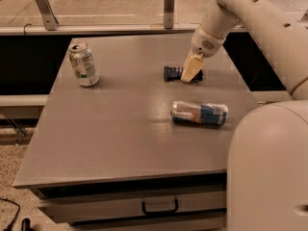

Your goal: Pick rxbar blueberry

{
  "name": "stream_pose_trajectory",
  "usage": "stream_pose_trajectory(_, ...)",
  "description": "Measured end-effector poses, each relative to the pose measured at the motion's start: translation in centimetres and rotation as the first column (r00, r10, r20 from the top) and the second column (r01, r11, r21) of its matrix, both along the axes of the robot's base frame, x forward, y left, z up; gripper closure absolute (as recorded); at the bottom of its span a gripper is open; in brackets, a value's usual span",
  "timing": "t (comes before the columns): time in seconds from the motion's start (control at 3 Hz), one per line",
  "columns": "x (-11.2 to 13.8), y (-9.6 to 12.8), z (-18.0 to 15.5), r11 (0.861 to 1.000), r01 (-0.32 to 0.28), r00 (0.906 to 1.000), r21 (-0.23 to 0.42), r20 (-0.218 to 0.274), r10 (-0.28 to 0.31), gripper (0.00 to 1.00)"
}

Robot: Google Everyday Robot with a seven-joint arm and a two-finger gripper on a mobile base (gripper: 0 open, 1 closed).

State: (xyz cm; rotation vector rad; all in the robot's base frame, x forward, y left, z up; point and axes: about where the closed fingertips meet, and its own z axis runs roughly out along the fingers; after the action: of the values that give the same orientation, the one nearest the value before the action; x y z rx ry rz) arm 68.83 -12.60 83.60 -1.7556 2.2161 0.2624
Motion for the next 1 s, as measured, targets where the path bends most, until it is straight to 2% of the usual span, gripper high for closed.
stream_pose_trajectory(0.67,-1.1,3.4,5.1,0.998,-0.047,0.9975,0.029,0.054,0.045,1.00)
stream_pose_trajectory(1.0,-2.5,6.5,11.0,0.992,-0.103,0.9900,0.077,0.104,0.095,1.00)
